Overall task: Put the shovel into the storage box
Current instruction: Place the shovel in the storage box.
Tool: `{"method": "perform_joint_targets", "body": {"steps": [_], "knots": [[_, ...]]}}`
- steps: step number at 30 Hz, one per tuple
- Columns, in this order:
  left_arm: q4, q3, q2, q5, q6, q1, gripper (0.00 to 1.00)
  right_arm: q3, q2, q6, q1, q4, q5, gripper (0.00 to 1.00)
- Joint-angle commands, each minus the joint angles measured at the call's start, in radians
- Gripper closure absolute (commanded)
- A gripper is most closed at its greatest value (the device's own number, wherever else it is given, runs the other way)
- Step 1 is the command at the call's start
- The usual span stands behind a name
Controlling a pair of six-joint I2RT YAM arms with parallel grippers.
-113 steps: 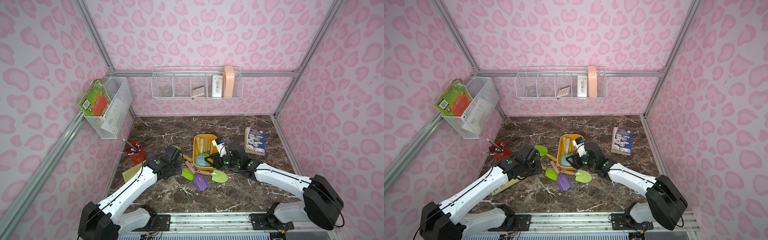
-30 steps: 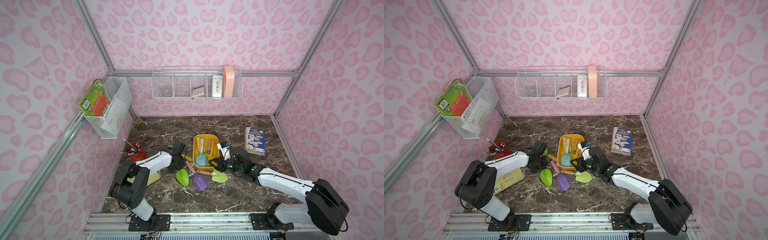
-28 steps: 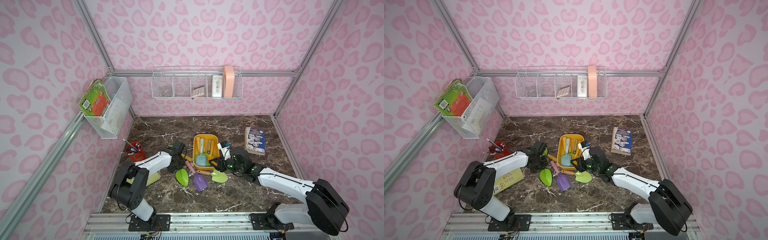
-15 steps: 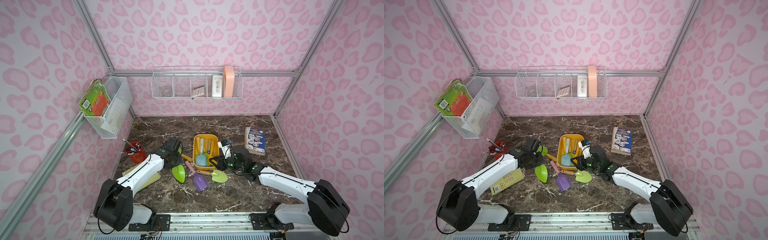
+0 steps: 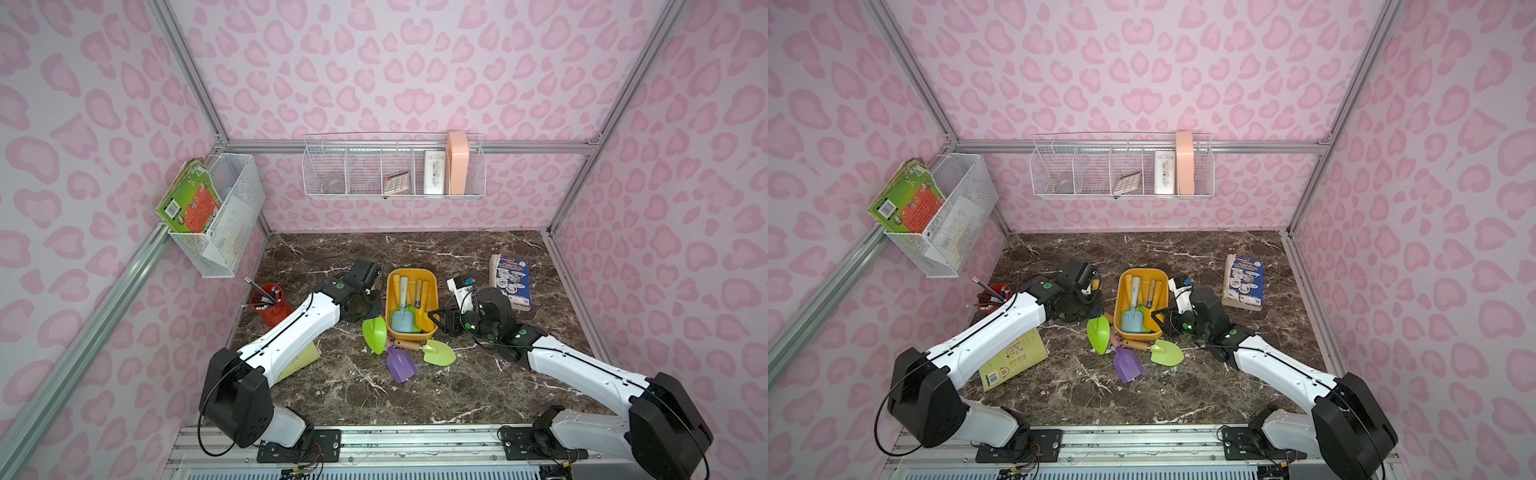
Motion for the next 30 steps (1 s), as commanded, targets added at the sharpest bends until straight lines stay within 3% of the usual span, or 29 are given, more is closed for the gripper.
{"method": "perform_joint_targets", "body": {"steps": [1,24,30], "knots": [[-0.019,0.048,0.039,0.018,0.027,-0.026,0.91,-0.026,-0.024,0.000,-0.009,0.007,0.019,0.58],[-0.073,0.589,0.572,0.107,0.108,-0.139,0.92,-0.160,-0.195,0.035,-0.120,-0.029,0.034,0.57],[-0.070,0.637,0.638,0.120,0.099,-0.146,0.93,-0.163,-0.191,0.034,-0.129,-0.027,0.027,0.57]]}}
